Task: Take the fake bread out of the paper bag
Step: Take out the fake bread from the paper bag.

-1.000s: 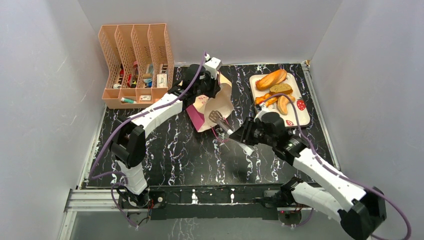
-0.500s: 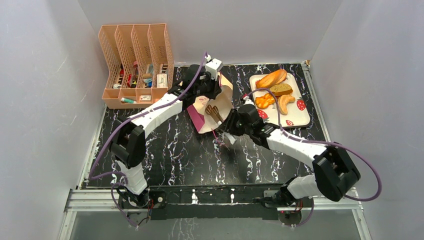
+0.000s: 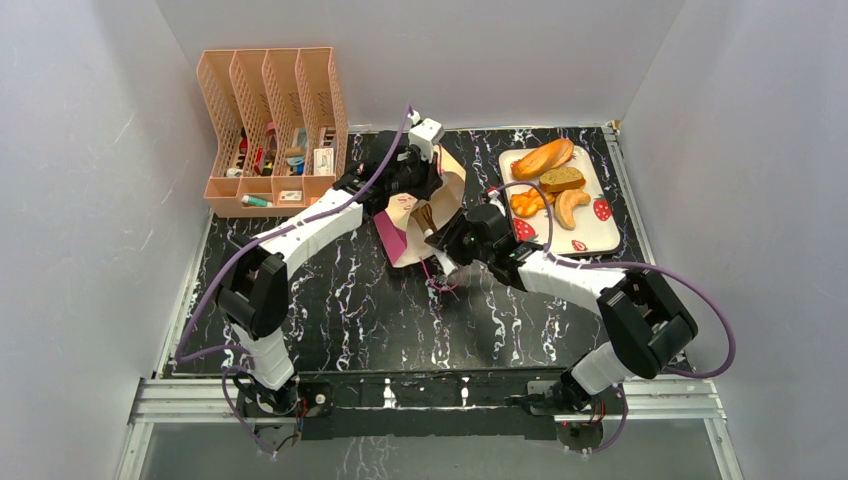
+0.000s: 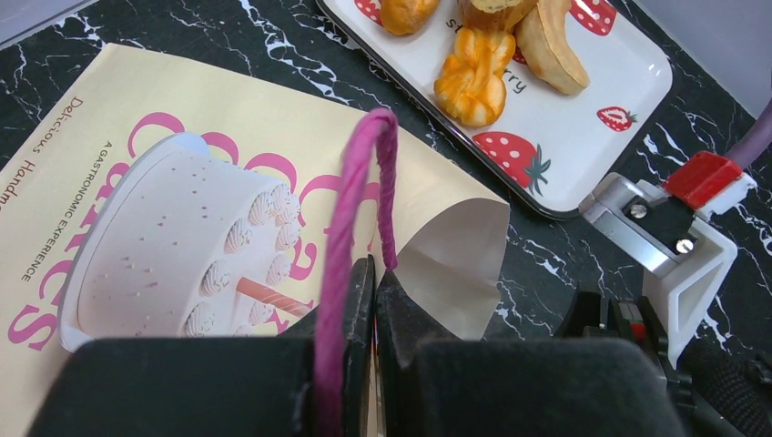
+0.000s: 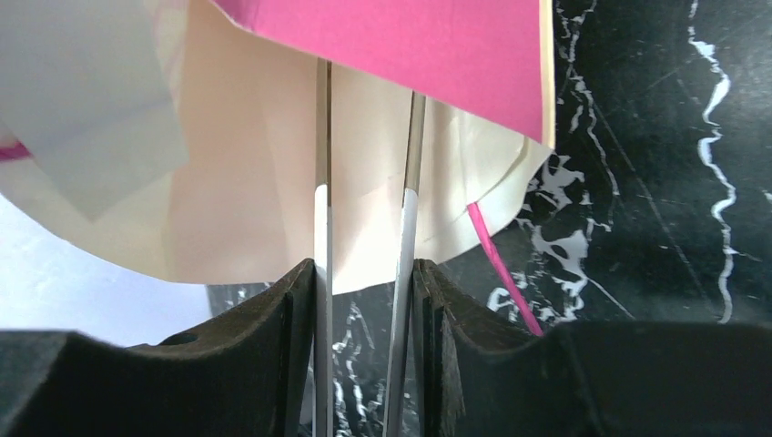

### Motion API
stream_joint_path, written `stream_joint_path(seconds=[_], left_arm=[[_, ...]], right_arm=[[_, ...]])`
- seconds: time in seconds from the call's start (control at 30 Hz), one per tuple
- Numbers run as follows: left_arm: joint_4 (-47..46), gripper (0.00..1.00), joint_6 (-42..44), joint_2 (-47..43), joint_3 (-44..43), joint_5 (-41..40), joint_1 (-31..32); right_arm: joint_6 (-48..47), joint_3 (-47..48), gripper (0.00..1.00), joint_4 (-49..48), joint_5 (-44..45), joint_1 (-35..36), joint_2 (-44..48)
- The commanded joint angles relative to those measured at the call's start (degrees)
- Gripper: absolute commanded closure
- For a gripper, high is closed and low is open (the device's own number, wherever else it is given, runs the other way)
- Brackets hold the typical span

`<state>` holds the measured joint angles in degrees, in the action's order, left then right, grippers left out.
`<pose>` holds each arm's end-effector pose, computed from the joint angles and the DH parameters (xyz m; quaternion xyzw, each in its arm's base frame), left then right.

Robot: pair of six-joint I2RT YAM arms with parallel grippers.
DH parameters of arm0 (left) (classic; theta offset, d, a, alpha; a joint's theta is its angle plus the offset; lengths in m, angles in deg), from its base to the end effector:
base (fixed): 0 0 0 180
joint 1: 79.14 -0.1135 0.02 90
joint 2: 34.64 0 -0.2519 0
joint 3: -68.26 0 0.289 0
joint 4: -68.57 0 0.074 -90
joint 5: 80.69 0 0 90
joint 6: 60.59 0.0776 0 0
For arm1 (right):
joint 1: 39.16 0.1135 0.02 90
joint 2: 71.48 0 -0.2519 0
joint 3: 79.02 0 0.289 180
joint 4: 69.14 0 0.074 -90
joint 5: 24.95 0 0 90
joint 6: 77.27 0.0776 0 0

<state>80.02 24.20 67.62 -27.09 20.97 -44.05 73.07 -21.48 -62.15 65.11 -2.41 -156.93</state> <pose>0.4024 -0.3018 0.2776 0.2654 0.7641 -0.2779 0.5182 0.3043 0.2271 0.1426 0.1815 0.8678 0.3463 0.3066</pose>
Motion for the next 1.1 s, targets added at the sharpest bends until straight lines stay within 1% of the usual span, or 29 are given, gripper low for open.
stream_joint_path(seconds=[0.0, 0.1, 0.43, 0.53, 0.73, 1.07], left_arm=[[-1.9, 1.00, -1.3, -4.2, 0.6, 1.5, 0.4], [-2.1, 1.00, -1.4, -4.2, 0.7, 1.4, 0.4], [-2.6, 1.00, -1.7, -4.6, 1.1, 1.3, 0.4], [-3.1, 1.00, -2.1, -5.0, 1.7, 1.3, 0.5], [-3.1, 1.00, -2.3, -5.4, 2.0, 0.9, 0.8], [-2.6, 1.00, -2.3, -5.6, 2.5, 1.0, 1.3]], right_arm=[[8.1, 0.1, 0.63, -8.8, -0.5, 0.2, -0.3], [10.7, -0.1, 0.63, -9.9, -2.0, 0.2, -0.9], [16.5, -1.8, 0.63, -10.2, -2.0, 0.2, -2.5], [18.3, -2.7, 0.63, -11.8, -1.8, 0.2, -3.0], [20.1, -3.8, 0.62, -13.8, -0.1, 0.2, -3.8], [20.9, -4.7, 0.60, -19.3, -0.1, -0.2, -7.0]])
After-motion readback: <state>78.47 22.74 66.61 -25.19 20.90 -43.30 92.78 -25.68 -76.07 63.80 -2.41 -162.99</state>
